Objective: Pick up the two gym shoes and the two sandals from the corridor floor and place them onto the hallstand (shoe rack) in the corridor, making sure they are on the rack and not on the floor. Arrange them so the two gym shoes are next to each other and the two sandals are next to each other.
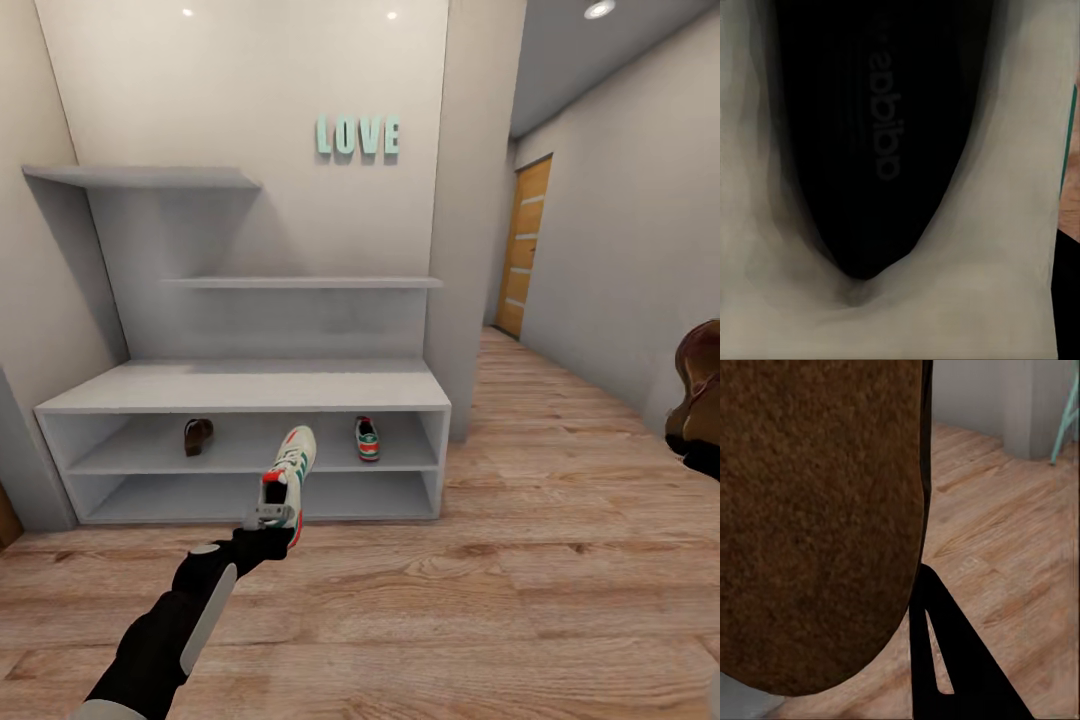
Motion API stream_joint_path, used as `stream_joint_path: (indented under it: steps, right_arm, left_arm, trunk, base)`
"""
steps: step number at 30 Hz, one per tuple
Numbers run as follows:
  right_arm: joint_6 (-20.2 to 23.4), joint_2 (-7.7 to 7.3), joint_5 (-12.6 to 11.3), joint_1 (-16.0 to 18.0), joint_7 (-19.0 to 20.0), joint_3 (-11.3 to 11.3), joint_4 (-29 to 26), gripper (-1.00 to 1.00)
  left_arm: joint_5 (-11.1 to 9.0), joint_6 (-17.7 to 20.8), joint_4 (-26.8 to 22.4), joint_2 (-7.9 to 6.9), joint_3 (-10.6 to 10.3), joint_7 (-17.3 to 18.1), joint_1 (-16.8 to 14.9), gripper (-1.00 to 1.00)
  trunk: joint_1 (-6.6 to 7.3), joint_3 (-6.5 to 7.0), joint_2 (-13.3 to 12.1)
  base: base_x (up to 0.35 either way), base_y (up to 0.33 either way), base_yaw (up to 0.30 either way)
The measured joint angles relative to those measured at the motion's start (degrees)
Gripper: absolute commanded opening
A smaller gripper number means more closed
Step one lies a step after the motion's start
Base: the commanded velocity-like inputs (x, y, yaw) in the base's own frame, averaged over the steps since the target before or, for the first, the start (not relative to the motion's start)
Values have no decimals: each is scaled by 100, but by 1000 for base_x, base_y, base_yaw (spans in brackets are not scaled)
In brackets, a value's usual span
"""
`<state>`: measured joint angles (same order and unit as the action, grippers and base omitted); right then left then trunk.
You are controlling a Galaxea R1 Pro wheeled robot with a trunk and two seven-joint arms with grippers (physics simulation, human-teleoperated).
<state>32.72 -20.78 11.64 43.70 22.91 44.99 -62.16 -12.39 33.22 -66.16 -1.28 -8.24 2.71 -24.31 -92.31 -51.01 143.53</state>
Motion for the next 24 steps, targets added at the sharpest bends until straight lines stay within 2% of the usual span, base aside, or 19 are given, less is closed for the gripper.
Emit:
stream_joint_path:
  steps: [1, 5, 6, 7, 8, 9, 12, 13, 15, 20, 24]
  right_arm:
    - [-9, -7, 118, 0, -4, 170, 0, -100]
    - [-8, -14, 280, -1, -4, 894, 0, -100]
    - [-22, -16, 363, -1, -7, 1177, 0, -100]
    - [-8, -17, 329, -1, 0, 1282, -1, -100]
    - [-12, -56, 351, -1, -2, 1391, -1, -100]
    - [-17, -208, 379, 0, 2, 1489, -1, -100]
    - [0, -498, 337, -1, 18, 1548, -4, -100]
    - [1, -525, 348, -1, 18, 1551, -6, -100]
    - [5, -551, 408, -1, 18, 1556, -8, -100]
    - [9, -563, 774, -1, 19, 1561, -15, -100]
    - [11, -560, 867, -1, 18, 1559, -39, -100]
  left_arm:
    - [-1, -1, 9, 0, -1, 0, 1, -100]
    - [-3, -5, 18, 5, -7, 0, 1, -100]
    - [-3, -3, 20, 7, -9, 0, 1, -100]
    - [-2, -5, 24, 8, -11, 0, 0, -100]
    - [-1, -5, 26, 8, -9, 0, 1, -100]
    - [0, -4, 27, 8, -7, 0, 1, -100]
    - [-1, -4, 29, 9, -6, 0, 0, -100]
    - [-1, -4, 30, 9, -5, 0, 0, -100]
    - [-1, -7, 27, 9, -5, 0, 0, -100]
    - [-1, -8, 30, 9, -5, 0, 0, -100]
    - [3, -8, 34, 9, -5, 0, 0, -100]
  trunk:
    - [0, 0, 0]
    - [0, 0, 0]
    - [0, 0, 0]
    - [0, 0, 0]
    - [0, 0, 0]
    - [0, 0, 0]
    - [0, 0, 0]
    - [0, 0, 0]
    - [0, 0, 0]
    - [0, 0, 0]
    - [-3, -21, 1]
  base:
    - [0, 0, 0]
    - [0, 0, 0]
    - [0, 0, 0]
    - [0, 0, 0]
    - [0, 0, 0]
    - [0, 0, 0]
    - [0, 0, 0]
    - [0, 0, 0]
    - [0, 0, 0]
    - [0, 0, 0]
    - [0, 0, 0]
